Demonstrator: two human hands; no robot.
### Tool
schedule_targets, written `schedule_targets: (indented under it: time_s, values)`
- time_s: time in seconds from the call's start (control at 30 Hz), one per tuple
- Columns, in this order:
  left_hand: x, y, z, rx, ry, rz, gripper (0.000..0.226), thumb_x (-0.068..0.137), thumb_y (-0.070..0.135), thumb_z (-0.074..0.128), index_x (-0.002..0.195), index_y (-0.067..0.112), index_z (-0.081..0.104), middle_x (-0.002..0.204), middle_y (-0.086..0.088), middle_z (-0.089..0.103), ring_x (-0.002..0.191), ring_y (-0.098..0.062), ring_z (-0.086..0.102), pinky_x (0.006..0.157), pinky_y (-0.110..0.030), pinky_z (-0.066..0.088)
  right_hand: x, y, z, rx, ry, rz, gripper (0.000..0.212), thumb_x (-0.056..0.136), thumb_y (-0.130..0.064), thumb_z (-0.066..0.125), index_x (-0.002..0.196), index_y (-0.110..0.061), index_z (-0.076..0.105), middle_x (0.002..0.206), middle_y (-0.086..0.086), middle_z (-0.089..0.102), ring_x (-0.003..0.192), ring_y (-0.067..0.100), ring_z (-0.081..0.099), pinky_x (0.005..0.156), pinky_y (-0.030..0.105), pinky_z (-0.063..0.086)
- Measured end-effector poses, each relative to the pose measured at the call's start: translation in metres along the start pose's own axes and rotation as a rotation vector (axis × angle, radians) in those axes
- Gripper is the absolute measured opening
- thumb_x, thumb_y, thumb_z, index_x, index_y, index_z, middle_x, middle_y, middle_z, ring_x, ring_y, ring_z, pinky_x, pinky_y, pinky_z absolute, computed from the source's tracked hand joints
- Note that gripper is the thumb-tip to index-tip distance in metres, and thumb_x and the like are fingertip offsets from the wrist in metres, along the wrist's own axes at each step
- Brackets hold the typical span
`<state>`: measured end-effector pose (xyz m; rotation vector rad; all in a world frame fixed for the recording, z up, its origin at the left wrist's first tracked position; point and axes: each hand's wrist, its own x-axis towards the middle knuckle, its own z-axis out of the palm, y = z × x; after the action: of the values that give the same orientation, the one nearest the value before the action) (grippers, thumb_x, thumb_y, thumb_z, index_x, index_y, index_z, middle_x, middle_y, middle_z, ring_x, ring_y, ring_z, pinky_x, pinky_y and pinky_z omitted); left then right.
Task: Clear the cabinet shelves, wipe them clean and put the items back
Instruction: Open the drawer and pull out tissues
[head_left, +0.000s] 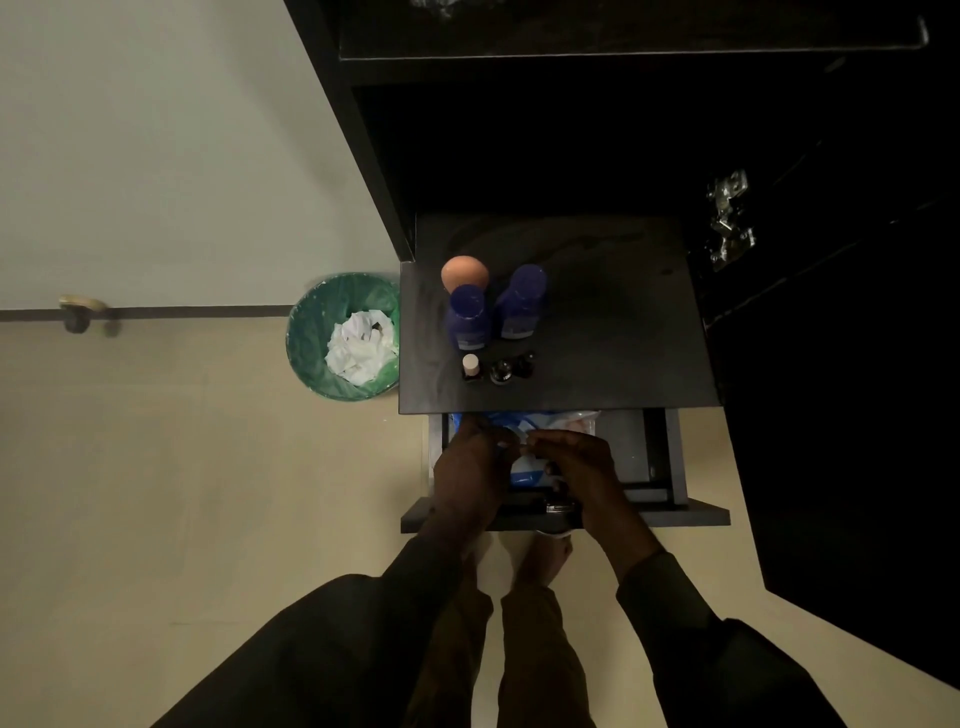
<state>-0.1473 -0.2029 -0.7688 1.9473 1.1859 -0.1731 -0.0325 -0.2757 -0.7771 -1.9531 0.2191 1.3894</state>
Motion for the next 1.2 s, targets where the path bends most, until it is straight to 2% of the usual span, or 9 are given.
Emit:
schedule_targets:
  time_s: [0.17, 0.27, 0.37, 0.5, 0.63, 0.83, 0.97, 1.13, 1.2]
  values:
    - [0.007, -0.005, -0.005, 0.091, -0.019, 0.051, 0.02, 0.096, 0.018, 0.059, 0.115, 0.015, 0.065, 0.123, -0.004, 0.061, 0.109, -0.016, 0.062, 0.096, -0.028, 0.051, 0.002, 0.008, 0.0, -0.226, 0.001, -0.175, 0.036, 0.087, -0.034, 0.071, 0.117, -0.014, 0.064, 0.113, 0.006, 0.067, 0.092, 0.014, 0.06, 0.088, 0.033, 0.051]
    - [0.006, -0.008, -0.002, -0.146, -0.026, -0.039, 0.02, 0.096, 0.014, 0.058, 0.114, 0.008, 0.064, 0.117, -0.009, 0.065, 0.105, -0.021, 0.064, 0.096, -0.037, 0.052, -0.003, 0.017, -0.001, -0.509, 0.01, -0.385, 0.027, 0.09, -0.036, 0.067, 0.112, -0.02, 0.067, 0.1, -0.008, 0.063, 0.088, 0.005, 0.056, 0.087, 0.025, 0.046]
    - [0.006, -0.01, -0.001, -0.379, -0.018, -0.135, 0.017, 0.098, 0.018, 0.055, 0.111, 0.011, 0.063, 0.112, -0.008, 0.068, 0.101, -0.019, 0.066, 0.095, -0.043, 0.053, 0.001, 0.026, -0.002, -0.617, 0.104, -0.443, 0.025, 0.09, -0.031, 0.067, 0.113, -0.021, 0.068, 0.109, -0.006, 0.066, 0.098, 0.01, 0.061, 0.091, 0.03, 0.05]
    - [0.002, -0.012, 0.001, -0.422, 0.012, -0.159, 0.013, 0.1, 0.02, 0.051, 0.109, 0.016, 0.06, 0.104, 0.002, 0.066, 0.093, -0.01, 0.064, 0.084, -0.027, 0.054, 0.003, 0.025, 0.001, -0.683, 0.16, -0.409, 0.025, 0.091, -0.031, 0.065, 0.113, -0.02, 0.064, 0.11, 0.0, 0.066, 0.098, 0.013, 0.063, 0.089, 0.032, 0.053]
    - [-0.005, -0.012, 0.002, -0.464, 0.115, -0.194, 0.011, 0.101, 0.017, 0.049, 0.109, 0.017, 0.056, 0.101, 0.007, 0.06, 0.083, 0.001, 0.059, 0.071, -0.013, 0.047, 0.001, 0.019, 0.001, -0.685, 0.17, -0.471, 0.025, 0.09, -0.035, 0.064, 0.108, -0.018, 0.063, 0.102, -0.001, 0.065, 0.09, 0.011, 0.063, 0.083, 0.032, 0.055]
    - [-0.025, -0.007, 0.001, -0.49, 0.356, -0.107, 0.008, 0.099, 0.031, 0.052, 0.099, 0.027, 0.06, 0.095, 0.012, 0.063, 0.091, -0.004, 0.062, 0.081, -0.027, 0.053, 0.001, 0.026, -0.005, -0.502, 0.189, -0.465, 0.025, 0.094, -0.034, 0.06, 0.11, -0.015, 0.064, 0.106, 0.0, 0.065, 0.089, 0.007, 0.061, 0.082, 0.025, 0.051]
    - [-0.04, 0.003, -0.004, -0.503, 0.359, -0.011, 0.009, 0.099, 0.03, 0.051, 0.099, 0.038, 0.054, 0.098, 0.019, 0.061, 0.093, 0.005, 0.06, 0.078, -0.007, 0.047, -0.004, 0.025, -0.006, -0.42, 0.126, -0.462, 0.025, 0.093, -0.032, 0.063, 0.109, -0.013, 0.068, 0.1, -0.005, 0.062, 0.087, 0.005, 0.06, 0.083, 0.026, 0.052]
    - [-0.047, 0.012, -0.009, -0.485, 0.423, 0.059, 0.019, 0.097, 0.047, 0.049, 0.104, 0.031, 0.056, 0.099, 0.02, 0.063, 0.096, -0.003, 0.063, 0.082, -0.023, 0.052, 0.001, 0.031, -0.01, -0.369, 0.071, -0.441, 0.029, 0.089, -0.027, 0.069, 0.114, -0.012, 0.068, 0.112, -0.002, 0.066, 0.102, 0.011, 0.061, 0.083, 0.019, 0.046]
    - [-0.049, 0.019, -0.014, -0.61, 0.421, 0.056, 0.007, 0.099, 0.035, 0.051, 0.099, 0.03, 0.056, 0.091, 0.025, 0.066, 0.09, 0.0, 0.065, 0.075, -0.015, 0.053, -0.001, 0.029, -0.012, -0.154, 0.042, -0.344, 0.032, 0.089, -0.028, 0.069, 0.116, -0.01, 0.065, 0.111, 0.005, 0.068, 0.097, 0.015, 0.064, 0.074, 0.02, 0.049]
